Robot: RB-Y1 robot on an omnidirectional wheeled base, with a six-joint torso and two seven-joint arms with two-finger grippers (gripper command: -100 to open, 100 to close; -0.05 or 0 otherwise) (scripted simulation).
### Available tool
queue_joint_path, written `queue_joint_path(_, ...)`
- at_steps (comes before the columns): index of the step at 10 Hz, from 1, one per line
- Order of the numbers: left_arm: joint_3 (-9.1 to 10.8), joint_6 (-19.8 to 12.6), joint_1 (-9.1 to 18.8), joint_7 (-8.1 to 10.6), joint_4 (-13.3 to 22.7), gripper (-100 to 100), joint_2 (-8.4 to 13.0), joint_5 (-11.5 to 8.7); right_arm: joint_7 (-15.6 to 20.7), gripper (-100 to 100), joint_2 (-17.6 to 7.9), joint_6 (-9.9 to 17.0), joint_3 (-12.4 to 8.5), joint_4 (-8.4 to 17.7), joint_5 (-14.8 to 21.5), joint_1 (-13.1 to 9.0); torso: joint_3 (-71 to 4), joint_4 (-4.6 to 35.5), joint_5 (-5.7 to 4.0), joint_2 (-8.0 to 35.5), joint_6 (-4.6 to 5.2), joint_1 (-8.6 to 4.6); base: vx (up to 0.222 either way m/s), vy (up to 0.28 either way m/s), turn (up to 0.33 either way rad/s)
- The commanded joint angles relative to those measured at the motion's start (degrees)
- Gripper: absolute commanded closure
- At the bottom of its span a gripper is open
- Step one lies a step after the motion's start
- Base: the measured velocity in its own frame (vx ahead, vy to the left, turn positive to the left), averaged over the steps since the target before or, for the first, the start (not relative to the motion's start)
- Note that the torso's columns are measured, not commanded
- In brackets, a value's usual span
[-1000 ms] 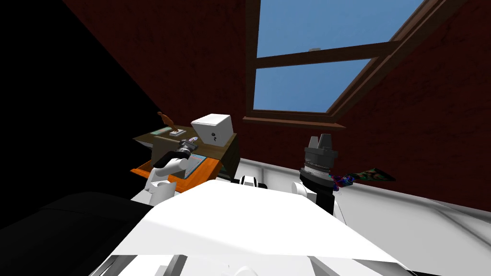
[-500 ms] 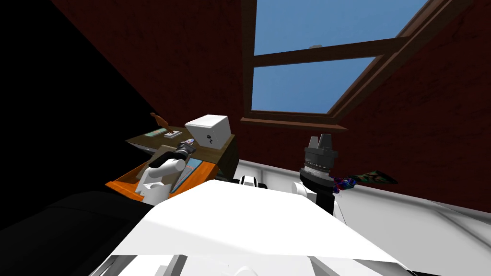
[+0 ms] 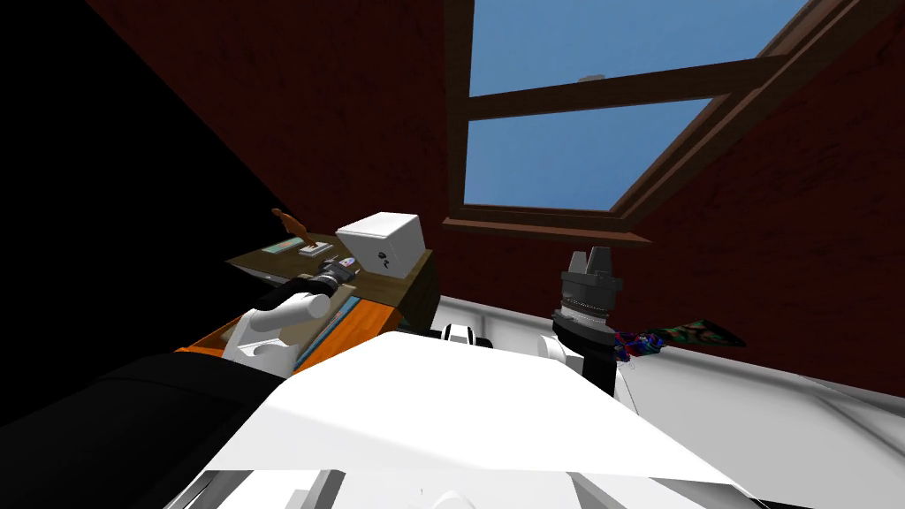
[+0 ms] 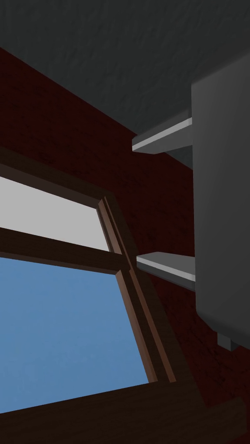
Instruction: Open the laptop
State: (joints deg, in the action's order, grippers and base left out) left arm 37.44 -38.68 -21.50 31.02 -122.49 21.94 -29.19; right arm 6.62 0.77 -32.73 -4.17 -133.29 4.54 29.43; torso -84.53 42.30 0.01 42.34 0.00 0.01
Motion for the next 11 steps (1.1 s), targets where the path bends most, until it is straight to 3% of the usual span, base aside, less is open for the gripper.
queue_joint_path(1,1.28,-2.5,-1.4,1.29,-3.5,-100,0.4,-0.8,0.0,0,0.0,0.0,0.0,0.0,0.0,0.0,0.0,0.0,-0.01,-0.1,0.0,-0.04,0.023,0.004,0.015)
queue_joint_path(4,2.89,-5.4,-2.9,2.74,-7.3,-100,1.2,-1.9,0.0,0,0.0,0.0,0.0,0.0,0.0,0.0,0.0,0.0,-0.01,-0.1,0.0,-0.03,0.023,-0.007,0.015)
queue_joint_path(5,2.61,-4.6,-2.8,2.35,-6.5,-100,1.0,-1.8,0.0,0,0.0,0.0,0.0,0.0,0.0,0.0,-0.1,0.0,-0.01,-0.1,0.0,-0.02,0.016,-0.005,0.005)
queue_joint_path(6,2.68,-4.8,-2.8,2.46,-6.7,0,1.1,-1.9,0.0,0,0.0,0.0,0.0,0.0,0.0,0.0,0.0,0.0,0.01,-0.1,0.01,0.01,0.0,0.0,0.0)
queue_joint_path(11,2.67,-4.8,-2.8,2.45,-6.7,0,1.1,-1.9,0.0,0,0.0,0.0,0.0,0.0,0.0,0.0,0.0,0.0,-0.01,-0.1,0.0,-0.01,0.0,0.0,0.0)
